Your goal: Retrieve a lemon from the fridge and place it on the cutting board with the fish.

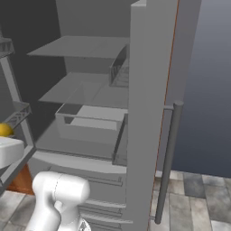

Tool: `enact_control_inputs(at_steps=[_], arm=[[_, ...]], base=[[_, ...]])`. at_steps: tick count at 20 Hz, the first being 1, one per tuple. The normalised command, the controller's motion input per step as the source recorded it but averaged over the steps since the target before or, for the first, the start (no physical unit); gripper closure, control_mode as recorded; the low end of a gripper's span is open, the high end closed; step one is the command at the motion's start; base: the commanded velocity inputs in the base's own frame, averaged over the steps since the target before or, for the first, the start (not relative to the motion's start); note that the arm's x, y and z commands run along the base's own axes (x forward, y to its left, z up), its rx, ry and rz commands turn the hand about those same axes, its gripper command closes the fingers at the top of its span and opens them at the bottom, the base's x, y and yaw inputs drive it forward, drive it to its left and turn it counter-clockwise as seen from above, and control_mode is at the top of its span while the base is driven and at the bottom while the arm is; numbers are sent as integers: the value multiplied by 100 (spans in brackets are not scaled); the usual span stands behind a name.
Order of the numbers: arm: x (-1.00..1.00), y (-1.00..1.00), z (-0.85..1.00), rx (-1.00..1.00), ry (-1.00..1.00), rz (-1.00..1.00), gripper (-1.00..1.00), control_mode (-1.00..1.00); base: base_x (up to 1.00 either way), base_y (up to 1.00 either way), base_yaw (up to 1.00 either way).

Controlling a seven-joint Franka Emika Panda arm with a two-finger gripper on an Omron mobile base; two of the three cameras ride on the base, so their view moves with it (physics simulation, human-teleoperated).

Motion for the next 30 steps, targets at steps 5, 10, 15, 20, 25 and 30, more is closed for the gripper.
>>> enact_control_inputs(at_steps=[5, 10, 15, 20, 25, 30], arm=[[0, 0, 0, 0, 0, 0, 100, 100], [0, 0, 0, 0, 0, 0, 100, 100], [0, 0, 0, 0, 0, 0, 100, 100], [0, 0, 0, 0, 0, 0, 100, 100], [0, 0, 0, 0, 0, 0, 100, 100], [0, 0, 0, 0, 0, 0, 100, 100]], base=[[-47, 0, 0], [-57, 3, 0], [-70, 2, 0], [-70, 17, 0], [-50, 61, 0], [-31, 90, 0]])
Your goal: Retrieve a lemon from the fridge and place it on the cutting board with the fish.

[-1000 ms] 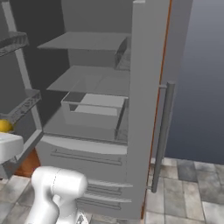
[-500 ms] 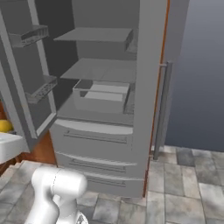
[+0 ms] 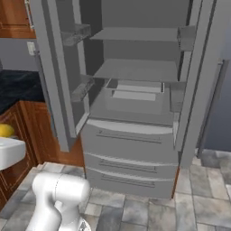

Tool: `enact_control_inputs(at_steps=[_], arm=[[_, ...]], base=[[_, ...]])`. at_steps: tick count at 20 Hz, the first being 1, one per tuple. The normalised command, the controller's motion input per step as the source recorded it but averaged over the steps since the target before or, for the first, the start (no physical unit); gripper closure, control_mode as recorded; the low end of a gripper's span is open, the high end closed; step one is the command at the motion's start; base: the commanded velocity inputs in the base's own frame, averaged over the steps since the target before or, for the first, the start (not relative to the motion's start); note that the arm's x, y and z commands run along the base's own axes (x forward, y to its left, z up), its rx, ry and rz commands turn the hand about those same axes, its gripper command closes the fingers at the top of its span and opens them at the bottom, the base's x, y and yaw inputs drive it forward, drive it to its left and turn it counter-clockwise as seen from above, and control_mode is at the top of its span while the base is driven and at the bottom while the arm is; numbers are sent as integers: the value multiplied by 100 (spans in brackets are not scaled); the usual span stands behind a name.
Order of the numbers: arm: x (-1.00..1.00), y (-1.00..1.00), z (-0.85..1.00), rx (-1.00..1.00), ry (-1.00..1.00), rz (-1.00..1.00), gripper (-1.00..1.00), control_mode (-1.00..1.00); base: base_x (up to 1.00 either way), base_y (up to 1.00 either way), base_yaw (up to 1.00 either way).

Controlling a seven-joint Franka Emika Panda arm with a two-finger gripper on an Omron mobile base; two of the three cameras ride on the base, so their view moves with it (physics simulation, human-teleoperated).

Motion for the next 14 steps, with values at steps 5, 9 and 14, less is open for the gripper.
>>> enact_control_inputs(at_steps=[5, 9, 14], arm=[[0, 0, 0, 0, 0, 0, 100, 100], [0, 0, 0, 0, 0, 0, 100, 100], [0, 0, 0, 0, 0, 0, 100, 100]], base=[[-26, 80, 0], [-19, 77, 0], [-6, 50, 0]])
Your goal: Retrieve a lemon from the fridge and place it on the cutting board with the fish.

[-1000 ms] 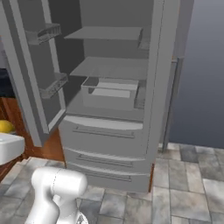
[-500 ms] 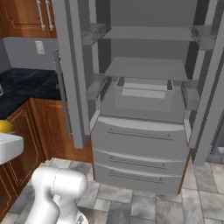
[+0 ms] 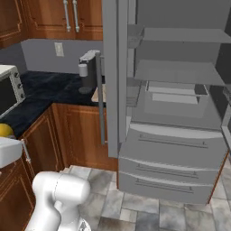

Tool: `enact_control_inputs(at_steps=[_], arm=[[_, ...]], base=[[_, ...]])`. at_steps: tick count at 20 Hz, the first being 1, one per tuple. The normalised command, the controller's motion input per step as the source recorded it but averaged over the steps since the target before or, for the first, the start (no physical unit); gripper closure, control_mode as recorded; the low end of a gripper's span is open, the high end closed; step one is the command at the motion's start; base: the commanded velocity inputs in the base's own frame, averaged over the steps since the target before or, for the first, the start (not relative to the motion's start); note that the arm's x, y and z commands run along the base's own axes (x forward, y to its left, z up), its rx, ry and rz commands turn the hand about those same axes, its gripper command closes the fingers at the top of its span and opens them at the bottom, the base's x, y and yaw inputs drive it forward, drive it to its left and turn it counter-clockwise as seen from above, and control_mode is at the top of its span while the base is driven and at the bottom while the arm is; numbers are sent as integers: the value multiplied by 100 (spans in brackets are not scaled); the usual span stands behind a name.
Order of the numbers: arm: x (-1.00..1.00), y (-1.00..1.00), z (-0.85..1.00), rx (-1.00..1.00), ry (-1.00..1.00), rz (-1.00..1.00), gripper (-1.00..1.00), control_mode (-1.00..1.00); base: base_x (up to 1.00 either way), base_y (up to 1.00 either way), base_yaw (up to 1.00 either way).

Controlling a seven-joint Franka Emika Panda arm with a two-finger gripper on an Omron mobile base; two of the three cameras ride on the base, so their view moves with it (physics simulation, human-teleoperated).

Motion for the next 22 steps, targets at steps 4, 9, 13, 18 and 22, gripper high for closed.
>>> enact_control_inputs(at_steps=[4, 9, 13, 18, 22], arm=[[0, 0, 0, 0, 0, 0, 100, 100], [0, 0, 0, 0, 0, 0, 100, 100], [0, 0, 0, 0, 0, 0, 100, 100], [0, 0, 0, 0, 0, 0, 100, 100], [0, 0, 0, 0, 0, 0, 100, 100]], base=[[0, 13, 0], [16, 36, 0], [18, 55, 0], [32, 31, 0], [56, 24, 0]])
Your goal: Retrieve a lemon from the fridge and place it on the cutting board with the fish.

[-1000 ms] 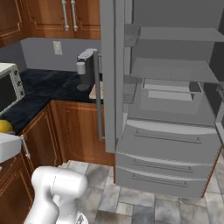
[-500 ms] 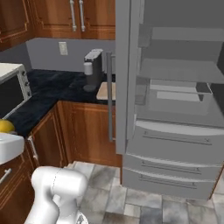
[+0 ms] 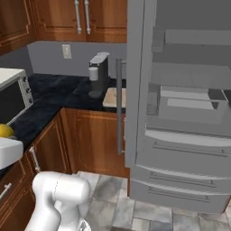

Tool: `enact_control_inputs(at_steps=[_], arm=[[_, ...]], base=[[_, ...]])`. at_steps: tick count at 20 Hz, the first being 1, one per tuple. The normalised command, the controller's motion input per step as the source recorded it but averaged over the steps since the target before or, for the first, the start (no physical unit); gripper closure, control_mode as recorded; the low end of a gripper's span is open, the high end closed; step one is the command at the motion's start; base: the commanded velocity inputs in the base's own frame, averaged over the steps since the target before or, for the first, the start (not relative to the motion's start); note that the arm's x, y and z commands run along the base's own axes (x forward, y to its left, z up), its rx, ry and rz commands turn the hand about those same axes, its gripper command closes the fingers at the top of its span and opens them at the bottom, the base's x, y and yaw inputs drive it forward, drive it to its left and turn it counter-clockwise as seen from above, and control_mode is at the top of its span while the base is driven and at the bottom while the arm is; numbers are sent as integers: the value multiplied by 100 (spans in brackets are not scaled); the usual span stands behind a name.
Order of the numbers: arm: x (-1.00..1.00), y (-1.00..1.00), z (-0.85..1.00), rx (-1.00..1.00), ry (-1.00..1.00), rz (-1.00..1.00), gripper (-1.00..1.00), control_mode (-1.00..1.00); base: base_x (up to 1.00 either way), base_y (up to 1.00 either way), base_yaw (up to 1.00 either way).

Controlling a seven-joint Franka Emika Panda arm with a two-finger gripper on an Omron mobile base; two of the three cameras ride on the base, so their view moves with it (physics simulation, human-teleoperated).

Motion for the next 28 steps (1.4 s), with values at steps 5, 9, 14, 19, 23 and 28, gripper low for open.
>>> enact_control_inputs(at_steps=[5, 9, 14, 19, 23, 28], arm=[[0, 0, 0, 0, 0, 0, 100, 100], [0, 0, 0, 0, 0, 0, 100, 100], [0, 0, 0, 0, 0, 0, 100, 100], [0, 0, 0, 0, 0, 0, 100, 100], [0, 0, 0, 0, 0, 0, 100, 100], [0, 0, 0, 0, 0, 0, 100, 100]], base=[[63, 42, -1], [55, 50, -2], [49, 33, -1], [60, 1, -1], [53, 1, -7], [46, 0, -11]])
